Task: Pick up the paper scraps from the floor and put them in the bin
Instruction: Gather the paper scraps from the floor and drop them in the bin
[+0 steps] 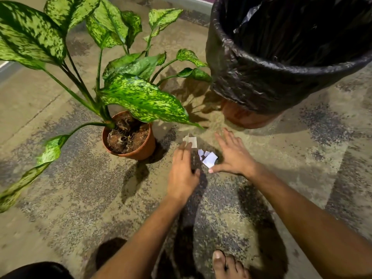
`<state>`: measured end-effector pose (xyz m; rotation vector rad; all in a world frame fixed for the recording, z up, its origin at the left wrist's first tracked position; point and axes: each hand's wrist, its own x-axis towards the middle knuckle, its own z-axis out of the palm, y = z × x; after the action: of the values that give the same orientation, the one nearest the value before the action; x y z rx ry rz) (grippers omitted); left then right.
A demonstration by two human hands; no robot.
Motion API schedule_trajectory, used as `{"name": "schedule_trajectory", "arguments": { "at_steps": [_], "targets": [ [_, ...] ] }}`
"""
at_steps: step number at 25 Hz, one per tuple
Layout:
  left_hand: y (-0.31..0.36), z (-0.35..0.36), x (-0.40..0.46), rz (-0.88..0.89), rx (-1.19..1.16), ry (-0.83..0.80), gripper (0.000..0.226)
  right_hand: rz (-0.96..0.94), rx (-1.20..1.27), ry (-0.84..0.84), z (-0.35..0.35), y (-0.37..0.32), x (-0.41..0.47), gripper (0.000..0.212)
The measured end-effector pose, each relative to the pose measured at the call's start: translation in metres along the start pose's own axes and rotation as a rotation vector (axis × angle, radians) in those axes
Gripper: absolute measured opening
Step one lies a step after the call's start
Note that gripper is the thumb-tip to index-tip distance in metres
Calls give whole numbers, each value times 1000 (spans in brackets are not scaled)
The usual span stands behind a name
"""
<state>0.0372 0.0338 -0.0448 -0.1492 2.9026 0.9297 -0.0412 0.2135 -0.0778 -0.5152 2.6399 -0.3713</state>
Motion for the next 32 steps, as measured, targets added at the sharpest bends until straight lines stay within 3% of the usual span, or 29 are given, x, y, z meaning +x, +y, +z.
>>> {"name": "schedule_trajectory", "arguments": {
  "at_steps": [3,6,9,12,13,15,17,20,22,25,29,32],
  "targets": [
    [-10,1,22,20,117,-136,101,-183,-8,-13,4,-6,1,105],
    [-15,1,45,17,238,-261,105,-327,-10,134,14,-16,-3,70],
    [-18,1,52,26,285,-401,94,-362,-142,158,16,-31,-8,47],
    [-20,1,49,94,358,-390,76,-358,-236,154,23,-46,-18,39],
    [-19,1,47,108,375,-366,73,-352,-199,145,25,-47,-22,34],
    [-15,0,40,111,382,-315,67,-209,125,117,22,-45,-26,26],
    [-9,4,25,92,399,-290,64,-54,364,200,17,-38,-21,22],
    [-4,12,1,76,429,-321,75,20,227,414,7,-27,0,32],
    [-5,15,-3,71,439,-337,80,75,156,393,3,-23,15,46],
    [-4,14,1,69,428,-337,82,131,111,267,1,-23,30,38],
    [-3,12,-1,74,436,-340,80,44,-48,277,-1,-27,26,25],
    [0,10,-3,74,440,-337,77,-48,-132,236,4,-27,20,27]
  ]
}}
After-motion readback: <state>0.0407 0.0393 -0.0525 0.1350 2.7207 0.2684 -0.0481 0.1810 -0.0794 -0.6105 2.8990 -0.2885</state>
